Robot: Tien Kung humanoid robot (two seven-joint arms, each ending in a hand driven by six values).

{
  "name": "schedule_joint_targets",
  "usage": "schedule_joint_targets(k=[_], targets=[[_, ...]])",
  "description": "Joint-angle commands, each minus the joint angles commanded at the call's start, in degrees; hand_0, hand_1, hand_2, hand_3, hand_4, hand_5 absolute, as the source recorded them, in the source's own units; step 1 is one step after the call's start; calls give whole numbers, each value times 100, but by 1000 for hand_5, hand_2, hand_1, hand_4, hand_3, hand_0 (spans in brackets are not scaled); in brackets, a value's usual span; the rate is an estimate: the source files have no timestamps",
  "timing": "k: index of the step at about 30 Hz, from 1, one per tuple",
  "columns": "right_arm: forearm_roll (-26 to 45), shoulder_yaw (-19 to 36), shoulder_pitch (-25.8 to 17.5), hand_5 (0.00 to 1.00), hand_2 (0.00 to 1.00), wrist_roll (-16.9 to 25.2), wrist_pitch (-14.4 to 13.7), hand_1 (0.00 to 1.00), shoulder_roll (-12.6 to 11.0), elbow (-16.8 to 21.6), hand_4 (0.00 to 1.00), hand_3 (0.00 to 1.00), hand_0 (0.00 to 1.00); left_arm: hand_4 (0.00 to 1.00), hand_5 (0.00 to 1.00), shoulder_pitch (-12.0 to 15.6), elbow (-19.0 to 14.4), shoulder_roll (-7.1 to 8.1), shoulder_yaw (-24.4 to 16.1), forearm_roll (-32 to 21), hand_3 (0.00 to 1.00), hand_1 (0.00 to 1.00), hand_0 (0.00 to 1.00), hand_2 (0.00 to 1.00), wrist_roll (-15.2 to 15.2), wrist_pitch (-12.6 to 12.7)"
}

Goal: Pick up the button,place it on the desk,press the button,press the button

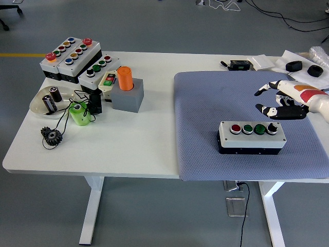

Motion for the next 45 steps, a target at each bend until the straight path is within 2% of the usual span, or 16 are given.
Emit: schedule_joint_targets(k=[5, 6, 11, 12, 15, 17, 18, 23, 24, 27, 29, 30, 37, 45], targets=[[1260, 1021, -166, 606, 346, 466, -336, 202, 59, -504, 651, 811, 317, 476, 998, 2, -3, -4, 39, -44, 688, 804, 718, 817, -9, 5], [1483, 1180, -186, 585, 669, 580, -393, 638, 73, -624, 658, 856, 683, 478, 998, 4, -3, -5, 43, -50, 688, 804, 718, 817, -11, 5], [2675, 1896, -261, 585, 669, 1288, -774, 638, 154, -1375, 658, 856, 683, 478, 998, 28, -3, 1, 42, -54, 688, 804, 718, 817, -14, 10], [2936, 1977, -269, 578, 778, 1372, -801, 725, 167, -1513, 653, 839, 793, 477, 998, 32, -2, 0, 37, -52, 687, 804, 718, 817, -13, 13], [3643, 2223, -332, 578, 778, 1427, -794, 725, 226, -1962, 653, 839, 793, 477, 998, 53, -3, -7, 19, -19, 687, 804, 718, 817, -1, 19], [4128, 2380, -347, 578, 778, 1386, -681, 725, 281, -2329, 653, 839, 793, 477, 998, 70, -1, -18, -14, 15, 687, 804, 718, 817, 13, 26], [4351, 2407, -348, 609, 818, 1380, -664, 791, 291, -2477, 656, 806, 835, 475, 998, 72, -1, -19, -19, 20, 688, 804, 718, 817, 15, 27], [5580, 2528, -419, 609, 818, 1450, -664, 791, 352, -3447, 656, 806, 835, 475, 998, 103, -3, -25, -28, 36, 688, 804, 718, 817, 13, 22], [5841, 2544, -458, 621, 804, 1460, -663, 792, 373, -3578, 653, 775, 833, 475, 998, 105, 1, -31, -26, 23, 688, 804, 718, 817, 8, 23], [6548, 2564, -558, 621, 804, 1441, -631, 792, 431, -3813, 653, 775, 833, 475, 998, 100, 10, -48, -29, -5, 688, 804, 718, 817, 0, 29], [6965, 2579, -623, 621, 804, 1388, -543, 792, 477, -3920, 653, 775, 833, 475, 998, 89, 15, -50, -33, 6, 688, 804, 718, 817, 3, 30], [7113, 2597, -664, 655, 816, 1321, -447, 798, 510, -4050, 645, 779, 850, 475, 998, 81, 16, -50, -28, 2, 688, 804, 718, 816, 3, 29], [7059, 2675, -798, 676, 824, 1142, -241, 805, 570, -4464, 644, 787, 859, 473, 998, 69, 20, -52, 1, -48, 687, 803, 718, 816, -10, 22], [6914, 2768, -822, 700, 826, 1055, -133, 807, 588, -4520, 645, 792, 866, 472, 998, 56, 23, -53, -8, -32, 687, 803, 718, 816, -15, 14]])
